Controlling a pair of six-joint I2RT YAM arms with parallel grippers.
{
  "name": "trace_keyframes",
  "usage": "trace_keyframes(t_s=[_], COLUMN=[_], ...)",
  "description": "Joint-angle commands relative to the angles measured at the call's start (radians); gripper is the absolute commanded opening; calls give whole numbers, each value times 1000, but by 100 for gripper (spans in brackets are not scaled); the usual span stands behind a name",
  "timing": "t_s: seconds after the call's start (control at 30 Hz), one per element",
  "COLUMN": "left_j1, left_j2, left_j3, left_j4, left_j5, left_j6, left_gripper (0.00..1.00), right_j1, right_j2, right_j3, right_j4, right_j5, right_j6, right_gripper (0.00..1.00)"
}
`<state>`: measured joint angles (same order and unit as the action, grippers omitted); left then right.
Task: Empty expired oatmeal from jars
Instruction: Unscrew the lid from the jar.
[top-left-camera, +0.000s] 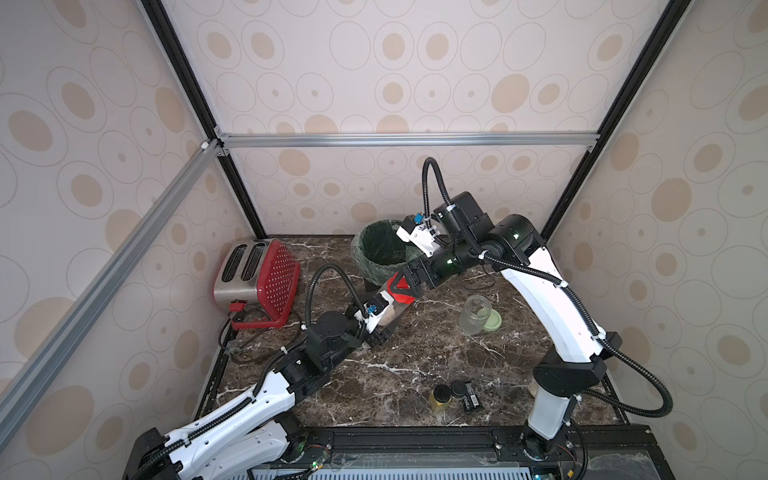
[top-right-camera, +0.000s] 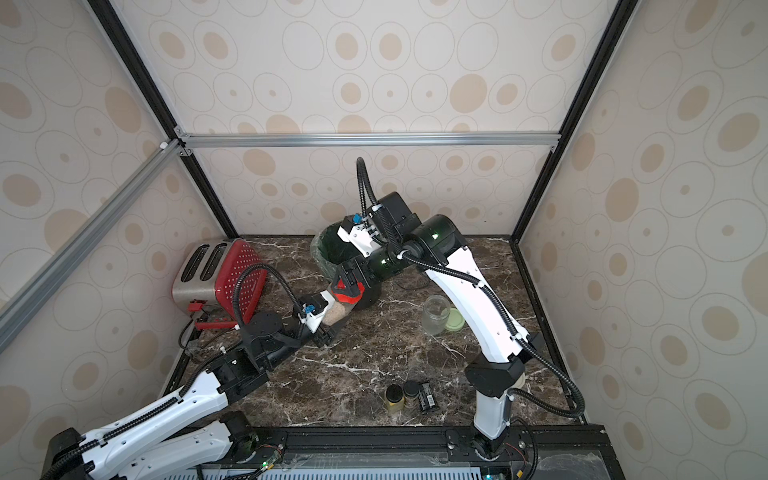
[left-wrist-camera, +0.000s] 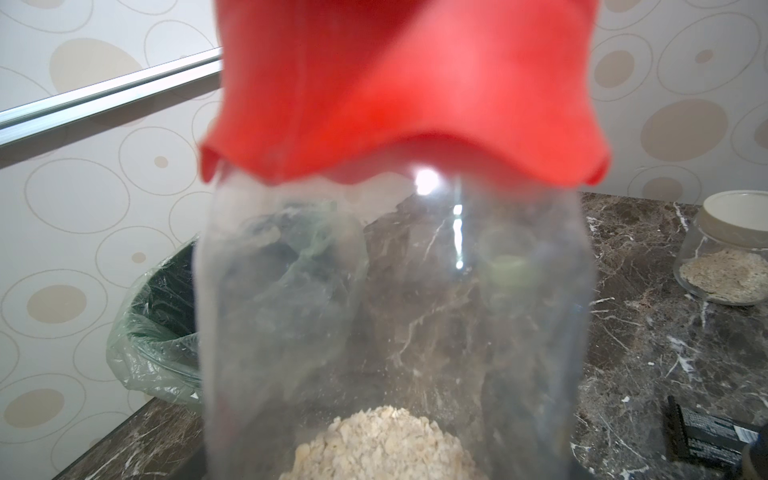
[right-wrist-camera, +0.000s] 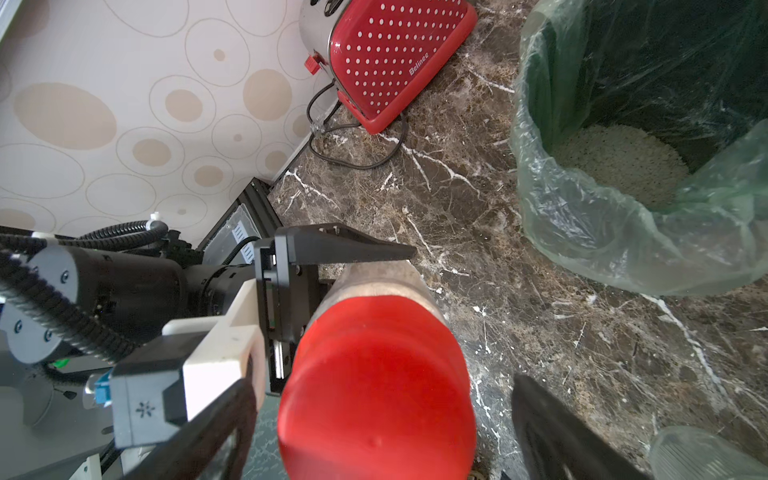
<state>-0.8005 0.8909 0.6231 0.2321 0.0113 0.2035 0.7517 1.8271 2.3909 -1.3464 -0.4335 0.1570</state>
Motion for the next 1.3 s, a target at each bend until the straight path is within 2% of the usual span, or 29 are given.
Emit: trace_keyframes(t_s=[0.0,0.07,0.23,0.3,0.4,0.5,0.57,0.67,0.87,1.0,1.1,1.13,1.17,1.2,1.23,1.27], left_j1=[1,1,2,1,1,1,1,1,1,1,2,1,2,1,1,1], left_j2=[-12,-15,-27,-33,-38,-41,-48,-68,-93,-92,-90,-87,-83,-80,-73,-69], left_j3=[24,25,24,21,18,17,11,-2,-22,-33,-34,-33,-30,-27,-24,-23], left_j4=[33,30,21,20,22,9,8,4,-4,4,18,26,35,40,49,59], left_j5=[-6,-5,-6,-1,13,30,33,33,15,9,9,9,9,9,6,2], left_j6=[30,30,27,21,6,-13,-19,-29,-36,-42,-42,-41,-40,-39,-35,-32], left_gripper=[39,39,39,39,39,39,38,38,38,36,37,36,37,37,37,36], right_j1=[7,6,3,2,-4,-54,-100,-146,-152,-153,-152,-151,-152,-152,-152,-152], right_j2=[11,11,13,8,4,7,13,18,15,25,36,43,47,48,45,37], right_j3=[-13,-16,-8,-3,18,64,103,151,167,191,181,175,165,154,139,124], right_j4=[-22,-14,-17,-16,-63,-147,-178,-217,-229,-237,-221,-215,-195,-164,-115,-53], right_j5=[-23,-30,-84,-164,-276,-390,-476,-525,-542,-554,-568,-572,-571,-562,-540,-507], right_j6=[-23,-31,-114,-229,-510,-783,-902,-1043,-1169,-1195,-1181,-1170,-1142,-1097,-1020,-925], right_gripper=[91,80,63,57,44,38,35,35,36,40,51,60,78,91,100,99])
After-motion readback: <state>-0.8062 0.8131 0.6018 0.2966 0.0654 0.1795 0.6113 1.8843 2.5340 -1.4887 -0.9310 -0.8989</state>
